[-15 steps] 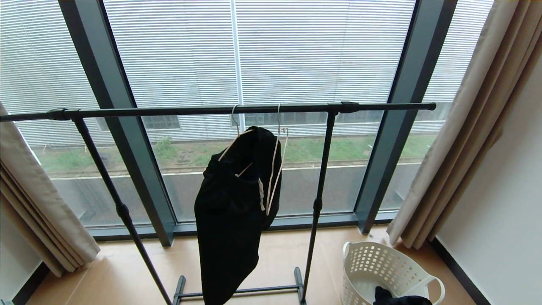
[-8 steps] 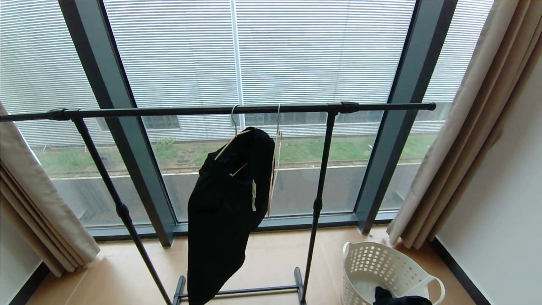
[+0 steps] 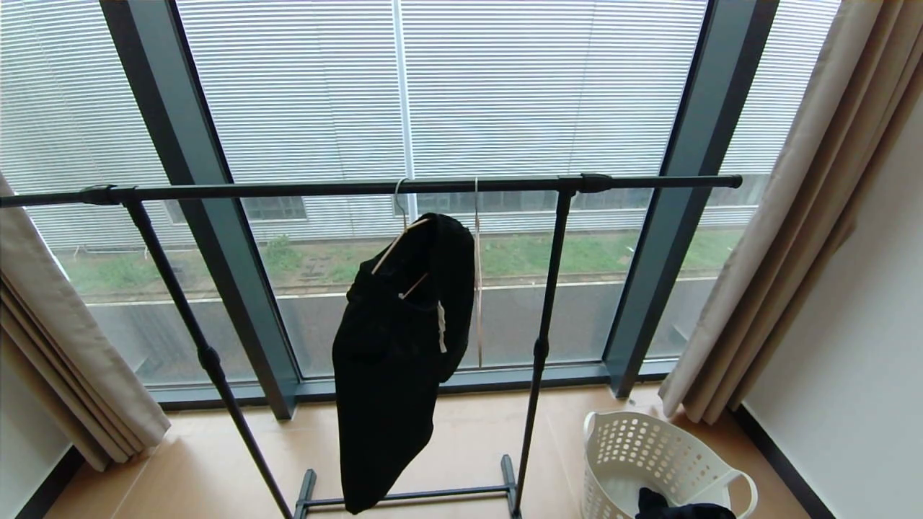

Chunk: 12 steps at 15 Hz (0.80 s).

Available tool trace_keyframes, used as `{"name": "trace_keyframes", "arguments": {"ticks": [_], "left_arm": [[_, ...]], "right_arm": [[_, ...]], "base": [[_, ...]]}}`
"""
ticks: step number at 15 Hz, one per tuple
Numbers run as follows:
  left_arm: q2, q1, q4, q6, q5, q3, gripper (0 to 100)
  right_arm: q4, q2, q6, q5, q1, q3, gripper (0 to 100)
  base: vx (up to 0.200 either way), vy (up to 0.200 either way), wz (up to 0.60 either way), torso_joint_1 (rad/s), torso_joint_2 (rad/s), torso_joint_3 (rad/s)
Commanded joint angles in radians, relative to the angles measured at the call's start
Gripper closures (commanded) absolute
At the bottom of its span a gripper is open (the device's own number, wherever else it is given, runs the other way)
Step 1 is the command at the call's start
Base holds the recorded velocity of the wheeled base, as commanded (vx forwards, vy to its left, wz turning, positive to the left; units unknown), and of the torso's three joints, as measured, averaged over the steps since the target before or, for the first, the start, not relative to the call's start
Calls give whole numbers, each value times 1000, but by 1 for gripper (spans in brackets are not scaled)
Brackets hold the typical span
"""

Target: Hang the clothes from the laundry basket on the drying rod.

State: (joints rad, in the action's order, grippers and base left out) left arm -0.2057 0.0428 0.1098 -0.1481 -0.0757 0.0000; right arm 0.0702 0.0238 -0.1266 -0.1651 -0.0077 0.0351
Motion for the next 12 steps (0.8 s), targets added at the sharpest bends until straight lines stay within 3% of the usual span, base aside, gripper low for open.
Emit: {"name": "trace_keyframes", "arguments": {"ticks": [1, 5, 8, 12], "left_arm": [[206, -44, -22, -10, -35, 0, 0], [189, -40, -51, 55, -78, 0, 0], [183, -47, -53, 85, -49, 0, 0], [193, -44, -53, 111, -21, 0, 0]], "right_arm": [[-3, -12, 1, -1, 0, -1, 0], [-7, -12, 24, 3, 0, -3, 0], [-7, -12, 87, 38, 0, -3, 0], [-9, -13, 93, 58, 0, -3, 0]], "base": [[0, 0, 0, 0, 0, 0], [0, 0, 0, 0, 0, 0], [0, 0, 0, 0, 0, 0], [0, 0, 0, 0, 0, 0]]}}
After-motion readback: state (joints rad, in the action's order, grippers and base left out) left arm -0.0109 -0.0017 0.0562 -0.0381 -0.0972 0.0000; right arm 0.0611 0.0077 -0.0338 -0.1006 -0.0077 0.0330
